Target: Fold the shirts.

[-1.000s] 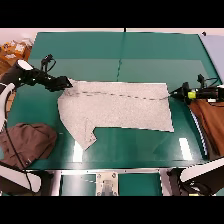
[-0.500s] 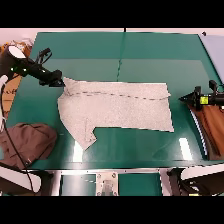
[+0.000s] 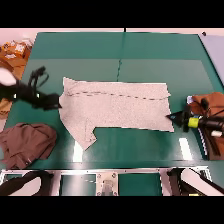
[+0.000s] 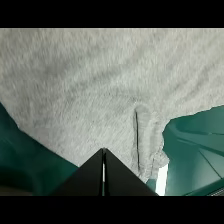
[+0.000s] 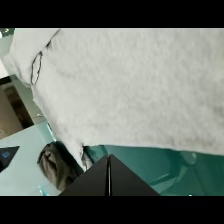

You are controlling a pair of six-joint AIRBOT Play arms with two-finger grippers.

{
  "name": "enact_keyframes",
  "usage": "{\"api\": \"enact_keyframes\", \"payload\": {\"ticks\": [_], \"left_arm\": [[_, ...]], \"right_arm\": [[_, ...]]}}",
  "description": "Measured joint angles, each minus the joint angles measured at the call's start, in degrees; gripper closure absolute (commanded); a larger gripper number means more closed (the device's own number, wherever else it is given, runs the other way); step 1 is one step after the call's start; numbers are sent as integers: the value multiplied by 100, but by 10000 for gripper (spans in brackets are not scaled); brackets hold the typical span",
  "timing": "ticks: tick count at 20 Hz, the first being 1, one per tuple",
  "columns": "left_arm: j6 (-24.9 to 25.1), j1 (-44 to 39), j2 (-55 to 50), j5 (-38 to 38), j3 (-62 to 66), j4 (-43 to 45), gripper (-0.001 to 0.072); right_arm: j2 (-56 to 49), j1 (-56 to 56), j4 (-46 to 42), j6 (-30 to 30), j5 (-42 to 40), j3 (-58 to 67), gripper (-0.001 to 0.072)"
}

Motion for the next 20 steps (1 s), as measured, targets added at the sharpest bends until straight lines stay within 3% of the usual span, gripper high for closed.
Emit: {"api": "enact_keyframes", "payload": {"ticks": [1,2,3,7,10,16,20], "left_arm": [[-101,0,350,140,-463,-17,111],[-179,-4,595,269,-839,-68,35],[-264,-7,800,393,-1191,-146,35],[-374,-11,1134,918,-2247,-546,35],[-404,-11,1211,1316,-2835,-715,52],[-238,-9,1252,2090,-3477,-1283,53],[-74,-9,1154,2437,-3571,-1655,54]], "right_arm": [[271,72,247,-66,-13,-448,484],[468,138,516,-122,-72,-863,522],[592,190,780,-195,-164,-1193,696],[894,367,1464,-800,-579,-1908,702],[1141,614,1495,-669,-1137,-2055,704],[1563,2234,-35,914,-2251,-1169,704],[1517,3427,-2048,2702,-2398,-90,702]]}}
